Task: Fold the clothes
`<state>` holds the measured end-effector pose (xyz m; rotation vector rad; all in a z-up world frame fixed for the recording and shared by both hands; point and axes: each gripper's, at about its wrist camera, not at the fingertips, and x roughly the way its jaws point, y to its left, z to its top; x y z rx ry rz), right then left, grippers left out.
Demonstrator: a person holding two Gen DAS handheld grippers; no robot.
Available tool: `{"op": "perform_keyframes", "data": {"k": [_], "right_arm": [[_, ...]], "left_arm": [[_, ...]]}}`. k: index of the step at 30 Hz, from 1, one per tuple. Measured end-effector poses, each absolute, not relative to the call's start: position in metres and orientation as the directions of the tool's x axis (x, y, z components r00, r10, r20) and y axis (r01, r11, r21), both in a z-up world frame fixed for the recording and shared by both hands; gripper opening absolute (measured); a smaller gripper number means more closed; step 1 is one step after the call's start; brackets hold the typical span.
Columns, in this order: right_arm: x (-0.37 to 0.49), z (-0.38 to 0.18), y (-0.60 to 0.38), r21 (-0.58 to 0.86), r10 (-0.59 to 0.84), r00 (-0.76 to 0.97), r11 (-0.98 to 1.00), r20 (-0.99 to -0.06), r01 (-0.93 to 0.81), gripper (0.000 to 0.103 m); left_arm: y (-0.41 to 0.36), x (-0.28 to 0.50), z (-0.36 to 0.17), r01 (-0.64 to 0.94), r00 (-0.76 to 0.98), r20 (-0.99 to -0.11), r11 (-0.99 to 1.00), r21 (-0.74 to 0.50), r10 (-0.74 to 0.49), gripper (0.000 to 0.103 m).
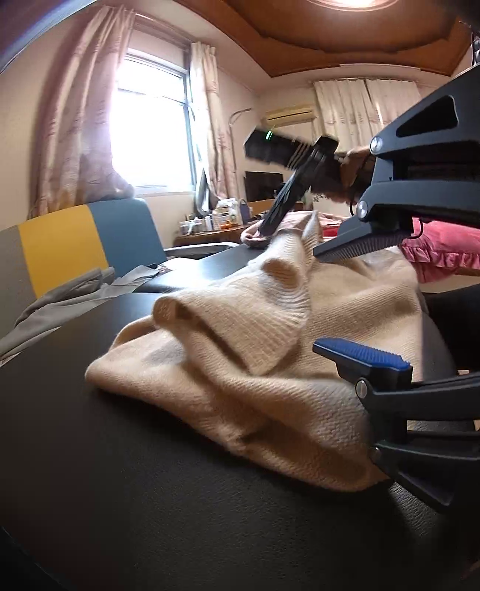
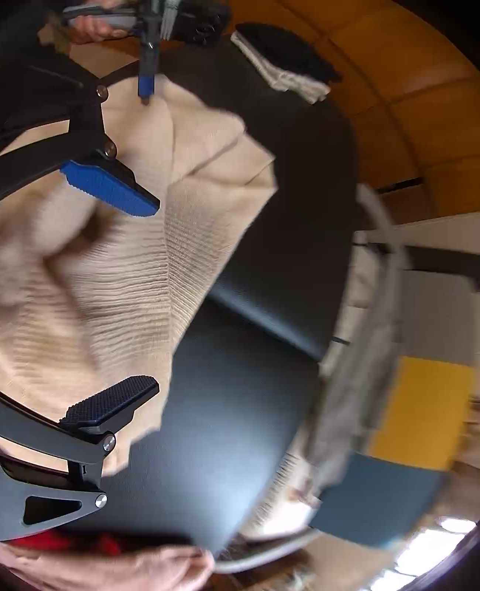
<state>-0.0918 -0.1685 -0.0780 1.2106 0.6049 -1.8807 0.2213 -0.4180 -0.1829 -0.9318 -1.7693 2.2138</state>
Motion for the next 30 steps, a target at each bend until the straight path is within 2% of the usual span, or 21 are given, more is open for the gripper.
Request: {"op": "perform_keyframes", "data": {"k": [3,4,5,7,9,10,11,15,20,26,29,30], "right_arm": [[-0.114,-0.106,-0.184,0.011,-0.28,-0.197,-0.601,-0.94,0.799,0.08],[-0.12,-0.113,-0.185,0.019,-0.263,-0.183,-0.616,-0.947,0.788,0.075],[-0.124,-0.121,-0.185,0.026,-0.247,-0.168,-0.629,-0.954,0.777,0.065],[-0.127,-0.132,-0.181,0.061,-0.256,-0.14,-0.644,-0.957,0.763,0.055],[-0.125,-0.129,-0.174,0.076,-0.296,-0.157,-0.646,-0.942,0.76,0.035],[-0.124,-0.126,-0.17,0.083,-0.311,-0.166,-0.65,-0.936,0.756,0.017],[-0.123,-0.124,-0.165,0.089,-0.327,-0.174,-0.654,-0.929,0.751,0.01],[-0.118,-0.12,-0.149,0.096,-0.362,-0.206,-0.663,-0.909,0.742,0.007],[-0.116,-0.1,-0.14,0.023,-0.386,-0.358,-0.706,-0.85,0.708,0.007],[-0.13,-0.106,-0.141,-0.14,-0.261,-0.526,-0.784,-0.809,0.605,0.007],[-0.149,-0.122,-0.141,-0.093,-0.247,-0.502,-0.824,-0.829,0.559,0.007],[-0.153,-0.126,-0.137,-0.032,-0.293,-0.479,-0.828,-0.827,0.561,0.008]], "left_arm": [[-0.421,0.214,-0.186,0.26,-0.799,-0.366,-0.274,-0.926,0.477,0.045],[-0.421,0.21,-0.186,0.26,-0.794,-0.373,-0.285,-0.922,0.48,0.045],[-0.42,0.207,-0.185,0.26,-0.79,-0.379,-0.296,-0.919,0.483,0.045],[-0.42,0.201,-0.185,0.262,-0.781,-0.387,-0.306,-0.915,0.49,0.045],[-0.419,0.192,-0.184,0.26,-0.781,-0.382,-0.299,-0.918,0.494,0.045],[-0.419,0.188,-0.183,0.258,-0.782,-0.379,-0.295,-0.92,0.496,0.045],[-0.418,0.184,-0.182,0.257,-0.782,-0.375,-0.292,-0.921,0.498,0.046],[-0.418,0.164,-0.182,0.259,-0.788,-0.361,-0.262,-0.93,0.5,0.047],[-0.43,0.135,-0.158,0.218,-0.817,-0.347,-0.311,-0.925,0.461,0.047],[-0.452,0.111,-0.117,0.174,-0.86,-0.34,-0.407,-0.897,0.38,0.047],[-0.461,0.114,-0.105,0.198,-0.857,-0.395,-0.496,-0.846,0.332,0.047],[-0.464,0.118,-0.105,0.227,-0.841,-0.442,-0.538,-0.812,0.311,0.047]]}}
